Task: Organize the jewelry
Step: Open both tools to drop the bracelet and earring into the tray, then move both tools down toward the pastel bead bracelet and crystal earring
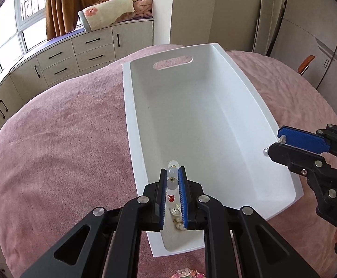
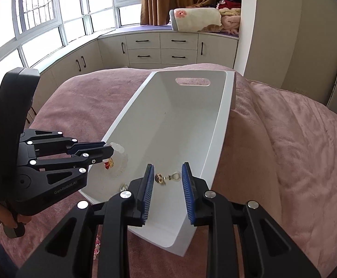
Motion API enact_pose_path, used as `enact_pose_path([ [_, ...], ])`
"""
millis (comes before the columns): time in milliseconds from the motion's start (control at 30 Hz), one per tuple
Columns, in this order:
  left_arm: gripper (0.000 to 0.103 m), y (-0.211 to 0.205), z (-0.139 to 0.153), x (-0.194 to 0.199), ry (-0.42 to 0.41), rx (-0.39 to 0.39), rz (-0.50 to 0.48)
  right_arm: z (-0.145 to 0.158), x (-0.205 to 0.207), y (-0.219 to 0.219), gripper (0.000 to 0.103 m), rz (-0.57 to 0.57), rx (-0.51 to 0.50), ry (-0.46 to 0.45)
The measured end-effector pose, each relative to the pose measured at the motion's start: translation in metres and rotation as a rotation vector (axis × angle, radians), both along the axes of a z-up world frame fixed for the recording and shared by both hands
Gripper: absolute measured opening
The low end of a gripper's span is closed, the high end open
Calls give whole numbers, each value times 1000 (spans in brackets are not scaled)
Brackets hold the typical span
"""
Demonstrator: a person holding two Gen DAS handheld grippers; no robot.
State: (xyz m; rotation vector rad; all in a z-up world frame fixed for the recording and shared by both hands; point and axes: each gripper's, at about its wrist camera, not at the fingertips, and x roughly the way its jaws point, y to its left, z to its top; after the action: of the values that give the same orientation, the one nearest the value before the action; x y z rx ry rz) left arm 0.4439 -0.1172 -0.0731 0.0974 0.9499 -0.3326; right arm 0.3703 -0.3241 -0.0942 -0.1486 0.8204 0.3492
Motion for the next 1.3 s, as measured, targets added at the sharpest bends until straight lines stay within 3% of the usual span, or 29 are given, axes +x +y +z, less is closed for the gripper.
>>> enact_pose_path([
  [67, 21, -1, 1, -2, -14, 15, 0, 0, -1, 1, 27, 1, -10, -2],
  [100, 33, -2, 3, -4, -25, 20, 2, 0, -3, 1, 32, 2, -17, -5],
  [167, 40, -2, 9, -6, -51, 27, 11, 3, -6, 3, 44, 0, -31, -19],
  [467, 49, -2, 41, -25, -145, 56, 26, 24, -23, 5, 49, 9, -19, -70],
  [633, 54, 2, 62, -54, -254, 131, 42, 36, -44, 9, 54, 33, -2, -96],
  [767, 55, 11, 79, -84, -327, 146, 57, 41, -65, 17, 56, 62, -4, -109],
  [867, 63, 19, 91, -105, -349, 132, 63, 41, -82, 25, 58, 79, 2, -116],
  [1033, 63, 32, 106, -139, -372, 113, 66, 37, -105, 41, 60, 110, -2, -108],
  [1133, 75, 43, 111, -160, -369, 94, 80, 34, -114, 50, 64, 126, -4, -99],
  [1300, 76, 65, 108, -195, -347, 66, 69, 26, -126, 65, 69, 155, -15, -85],
])
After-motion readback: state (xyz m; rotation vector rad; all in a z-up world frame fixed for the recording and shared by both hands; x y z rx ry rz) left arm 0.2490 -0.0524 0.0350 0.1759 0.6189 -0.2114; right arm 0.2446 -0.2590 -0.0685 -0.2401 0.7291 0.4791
